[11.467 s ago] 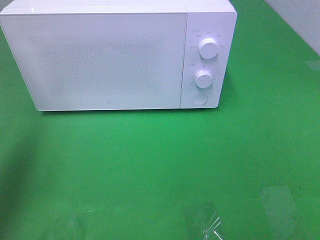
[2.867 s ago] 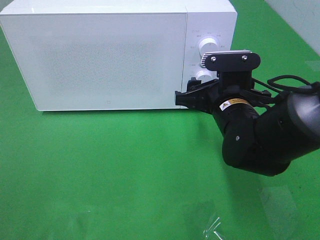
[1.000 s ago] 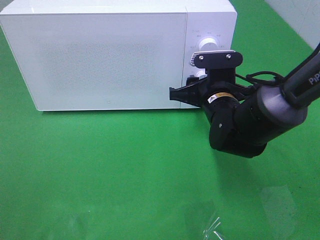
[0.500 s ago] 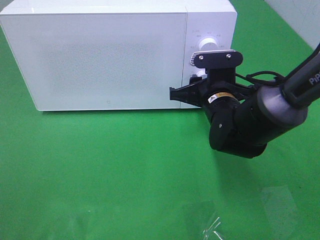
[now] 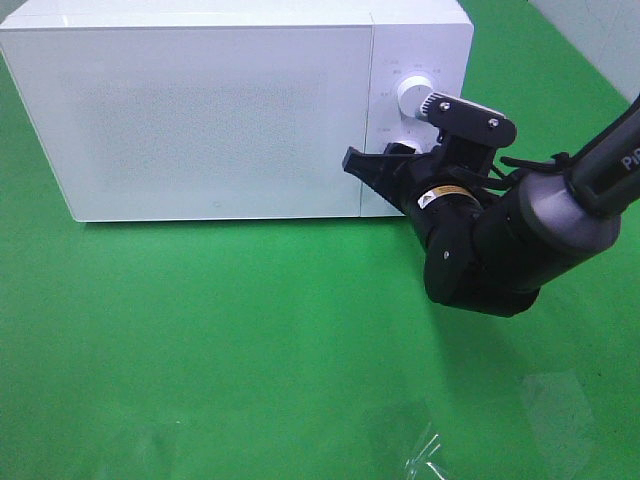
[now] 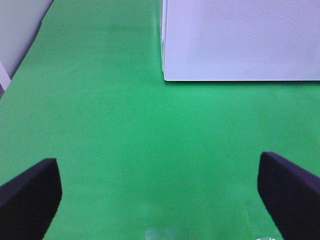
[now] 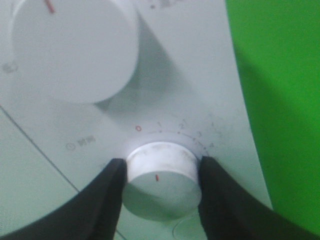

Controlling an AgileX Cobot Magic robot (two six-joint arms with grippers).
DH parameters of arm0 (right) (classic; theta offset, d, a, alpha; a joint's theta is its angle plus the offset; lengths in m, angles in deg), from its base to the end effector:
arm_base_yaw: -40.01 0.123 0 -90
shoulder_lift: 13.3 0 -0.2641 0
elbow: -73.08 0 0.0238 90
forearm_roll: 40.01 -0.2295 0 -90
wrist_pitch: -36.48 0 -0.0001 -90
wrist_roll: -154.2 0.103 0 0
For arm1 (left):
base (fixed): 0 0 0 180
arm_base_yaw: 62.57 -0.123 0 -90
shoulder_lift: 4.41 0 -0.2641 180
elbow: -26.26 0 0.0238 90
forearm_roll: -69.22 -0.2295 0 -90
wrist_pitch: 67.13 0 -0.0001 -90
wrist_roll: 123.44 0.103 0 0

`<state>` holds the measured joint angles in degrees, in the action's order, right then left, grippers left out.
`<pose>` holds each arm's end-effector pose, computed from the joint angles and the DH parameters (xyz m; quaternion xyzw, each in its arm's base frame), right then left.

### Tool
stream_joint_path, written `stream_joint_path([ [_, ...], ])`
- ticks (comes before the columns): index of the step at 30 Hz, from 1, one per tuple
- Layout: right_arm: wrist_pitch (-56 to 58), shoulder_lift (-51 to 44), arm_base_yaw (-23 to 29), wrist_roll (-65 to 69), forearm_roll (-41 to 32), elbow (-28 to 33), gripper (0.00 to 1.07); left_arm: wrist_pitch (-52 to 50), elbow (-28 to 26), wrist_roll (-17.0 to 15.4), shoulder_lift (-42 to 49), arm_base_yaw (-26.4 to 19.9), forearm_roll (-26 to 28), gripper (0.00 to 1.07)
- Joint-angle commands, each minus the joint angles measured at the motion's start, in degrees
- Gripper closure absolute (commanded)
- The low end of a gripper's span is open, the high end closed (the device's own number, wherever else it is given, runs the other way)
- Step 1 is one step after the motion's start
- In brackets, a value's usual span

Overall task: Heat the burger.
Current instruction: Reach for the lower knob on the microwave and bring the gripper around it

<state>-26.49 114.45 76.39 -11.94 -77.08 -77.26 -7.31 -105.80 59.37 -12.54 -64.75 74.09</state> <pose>0.3205 0.1675 0.1139 0.1567 0.7408 0.1740 0.6296 0.0084 -0.0072 0.2634 0.0060 0.8468 -0.0193 0.5316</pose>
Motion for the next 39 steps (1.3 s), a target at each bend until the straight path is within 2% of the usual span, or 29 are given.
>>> stream_joint_path([
  [1, -3.1, -1.3, -0.2, 19.4, 11.1, -1.8, 1.07, -0.2, 0.2, -0.1, 1.3, -0.1, 0.2, 0.06],
  [4, -3.1, -1.3, -0.2, 23.1, 12.0, -1.8, 1.07, -0.2, 0.2, -0.1, 1.3, -0.1, 0.2, 0.06],
  [8, -3.6, -1.3, -0.2, 43.4, 16.5, -1.8, 1.07, -0.2, 0.2, -0.1, 1.3, -0.1, 0.2, 0.06],
  [13, -4.7, -1.3, -0.2, 53.2, 18.6, -1.8, 1.07, -0.2, 0.2, -0.1, 1.3, -0.1, 0.2, 0.06],
  [17, -6.5, -1.3, -0.2, 69.6, 21.5, -1.8, 1.07, -0.2, 0.2, -0.1, 1.3, -0.1, 0.2, 0.06],
  [22, -9.1, -1.1, -0.2, 78.0, 22.4, -1.8, 1.07, -0.2, 0.2, -0.1, 1.3, -0.1, 0.2, 0.06],
  [39, -9.1, -1.1, -0.2, 78.0, 19.5, -1.8, 1.07, -0.2, 0.2, -0.1, 1.3, -0.1, 0.2, 0.06],
])
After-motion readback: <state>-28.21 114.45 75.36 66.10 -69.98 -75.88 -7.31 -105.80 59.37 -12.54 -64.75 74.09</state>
